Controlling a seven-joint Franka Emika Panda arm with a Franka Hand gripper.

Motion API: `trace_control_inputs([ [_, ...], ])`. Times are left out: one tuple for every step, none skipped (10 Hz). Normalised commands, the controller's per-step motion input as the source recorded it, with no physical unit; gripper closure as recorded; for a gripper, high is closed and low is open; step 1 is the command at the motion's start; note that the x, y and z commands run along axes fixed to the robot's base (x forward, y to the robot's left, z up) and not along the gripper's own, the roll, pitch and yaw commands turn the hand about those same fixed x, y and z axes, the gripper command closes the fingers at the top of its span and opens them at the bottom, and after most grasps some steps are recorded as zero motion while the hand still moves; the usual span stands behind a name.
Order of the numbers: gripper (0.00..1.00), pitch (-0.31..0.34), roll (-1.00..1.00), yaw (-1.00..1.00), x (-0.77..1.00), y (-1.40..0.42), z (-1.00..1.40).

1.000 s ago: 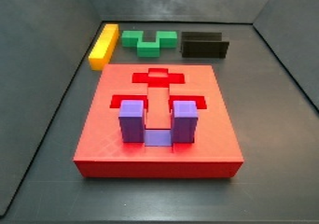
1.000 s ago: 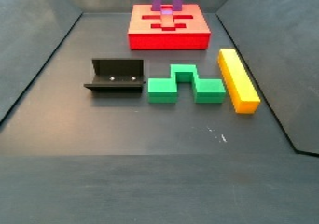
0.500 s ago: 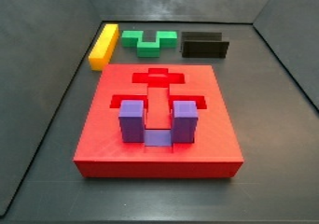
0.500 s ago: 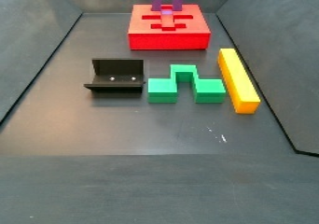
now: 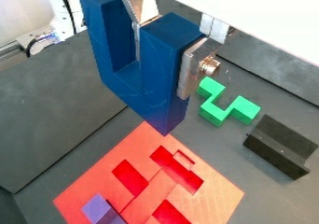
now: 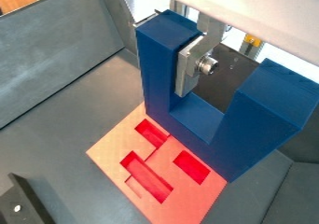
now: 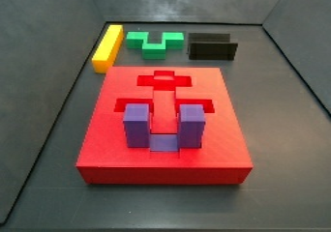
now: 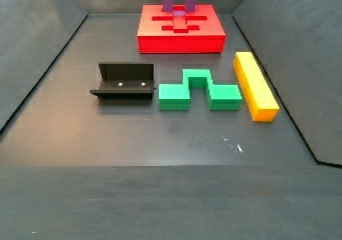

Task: Pick up the blue object. Move up. Move to above the board. Insert the blue object.
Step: Insert the blue object.

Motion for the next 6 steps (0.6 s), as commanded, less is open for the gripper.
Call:
trace_control_inputs([
  [1.00,0.000,0.04,0.00,0.00,-0.12,-0.05],
  [1.00,0.000,0.04,0.00,0.00,-0.11,-0.05],
  [1.00,0.000,0.06,0.00,0.00,-0.13,-0.05],
  [1.00,0.000,0.06,0.00,0.00,-0.16,-0.07],
  [1.00,0.000,0.06,0.00,0.00,-0.16,-0.07],
  [1.00,0.000,0.07,0.00,0.00,-0.15,-0.07],
])
